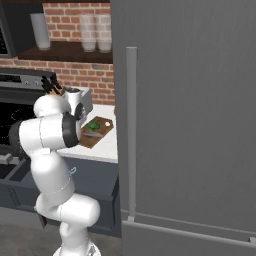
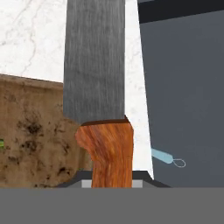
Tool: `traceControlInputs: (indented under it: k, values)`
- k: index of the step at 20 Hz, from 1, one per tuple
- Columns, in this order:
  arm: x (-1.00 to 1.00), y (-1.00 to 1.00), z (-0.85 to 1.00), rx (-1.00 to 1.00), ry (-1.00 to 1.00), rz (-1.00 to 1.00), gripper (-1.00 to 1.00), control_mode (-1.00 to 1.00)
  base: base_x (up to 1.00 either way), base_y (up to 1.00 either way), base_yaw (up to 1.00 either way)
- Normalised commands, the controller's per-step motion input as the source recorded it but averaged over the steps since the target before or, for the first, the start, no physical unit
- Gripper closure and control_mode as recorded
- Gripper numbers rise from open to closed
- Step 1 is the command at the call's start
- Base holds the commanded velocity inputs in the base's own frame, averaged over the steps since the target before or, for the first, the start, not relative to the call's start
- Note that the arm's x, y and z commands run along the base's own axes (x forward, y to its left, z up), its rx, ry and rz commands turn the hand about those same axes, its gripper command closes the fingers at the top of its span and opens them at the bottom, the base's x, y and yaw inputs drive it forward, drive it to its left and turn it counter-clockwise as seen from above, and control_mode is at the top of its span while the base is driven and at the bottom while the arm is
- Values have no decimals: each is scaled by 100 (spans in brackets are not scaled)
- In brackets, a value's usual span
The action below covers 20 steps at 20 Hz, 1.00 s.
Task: Place the appropriate cutting tool for cutting the broccoli skin on the cutting board.
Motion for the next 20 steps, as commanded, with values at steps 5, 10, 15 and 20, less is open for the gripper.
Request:
traceControlInputs:
  k: [5,10,15,20]
  values:
    - [41,0,-27,-1,1,0,100,-100,0,0,0]
    - [43,3,-19,-1,1,0,100,-100,0,0,0]
    - [47,11,-14,-3,6,0,100,-100,0,0,0]
    - [27,4,-21,-4,6,0,100,-100,0,0,0]
